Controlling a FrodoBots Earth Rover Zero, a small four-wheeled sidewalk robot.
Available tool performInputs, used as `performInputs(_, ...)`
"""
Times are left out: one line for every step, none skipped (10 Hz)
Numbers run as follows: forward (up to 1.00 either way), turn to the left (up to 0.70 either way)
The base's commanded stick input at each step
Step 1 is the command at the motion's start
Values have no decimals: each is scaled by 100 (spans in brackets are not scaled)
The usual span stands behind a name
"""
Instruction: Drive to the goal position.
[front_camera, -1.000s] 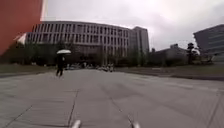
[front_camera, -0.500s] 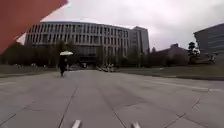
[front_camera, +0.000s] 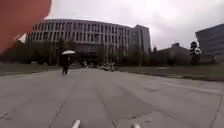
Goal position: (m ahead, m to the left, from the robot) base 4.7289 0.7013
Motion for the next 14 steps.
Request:
performInputs(85,1)
performInputs(85,6)
performInputs(85,11)
performInputs(85,15)
performInputs(85,0)
performInputs(85,0)
performInputs(85,0)
performInputs(85,7)
performInputs(85,22)
performInputs(85,31)
performInputs(85,19)
performInputs(85,8)
performInputs(85,0)
performInputs(85,0)
